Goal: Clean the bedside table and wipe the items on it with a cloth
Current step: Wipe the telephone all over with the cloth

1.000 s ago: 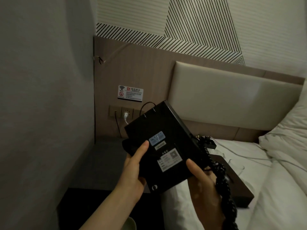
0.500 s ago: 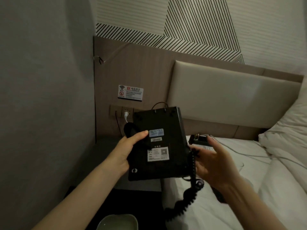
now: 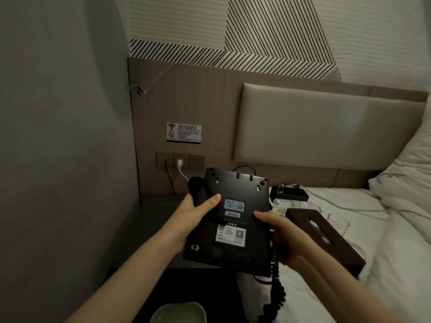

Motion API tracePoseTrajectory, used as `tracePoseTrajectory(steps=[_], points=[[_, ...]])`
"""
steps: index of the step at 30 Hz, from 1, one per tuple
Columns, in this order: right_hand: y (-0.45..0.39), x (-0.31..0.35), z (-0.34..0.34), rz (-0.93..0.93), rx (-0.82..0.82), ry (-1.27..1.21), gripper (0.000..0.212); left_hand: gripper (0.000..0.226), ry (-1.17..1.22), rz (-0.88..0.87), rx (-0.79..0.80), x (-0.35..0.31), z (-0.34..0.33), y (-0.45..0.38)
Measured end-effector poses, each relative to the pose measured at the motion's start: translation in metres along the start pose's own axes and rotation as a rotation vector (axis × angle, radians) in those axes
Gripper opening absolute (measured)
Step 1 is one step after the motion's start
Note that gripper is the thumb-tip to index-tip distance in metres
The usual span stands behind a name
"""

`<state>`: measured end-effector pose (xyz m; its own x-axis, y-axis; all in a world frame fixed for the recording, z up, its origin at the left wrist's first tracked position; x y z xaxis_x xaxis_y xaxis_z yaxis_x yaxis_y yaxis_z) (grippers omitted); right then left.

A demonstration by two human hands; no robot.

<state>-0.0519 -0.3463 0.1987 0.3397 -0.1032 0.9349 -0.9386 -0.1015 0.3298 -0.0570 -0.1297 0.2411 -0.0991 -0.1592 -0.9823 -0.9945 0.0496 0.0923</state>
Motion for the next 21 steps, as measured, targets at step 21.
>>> tracePoseTrajectory(steps=[21], points=[[0.010,-0.009,-0.009,0.021,0.051,0.055,0.069,0.095,-0.778,-0.239,-0.087,-0.028,-0.017,-0.021]])
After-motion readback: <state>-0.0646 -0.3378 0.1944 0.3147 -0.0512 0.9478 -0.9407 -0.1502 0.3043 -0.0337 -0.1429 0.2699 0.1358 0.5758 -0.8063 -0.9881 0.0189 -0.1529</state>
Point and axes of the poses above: each hand's wrist, its own y-axis away from the middle knuckle, its own z-axis out of the back of the hand, x = y × z, the point moved 7 cm from there along -y, towards the middle knuckle, and after that the axes turned 1 degree about -x, right-handed, at the moved point
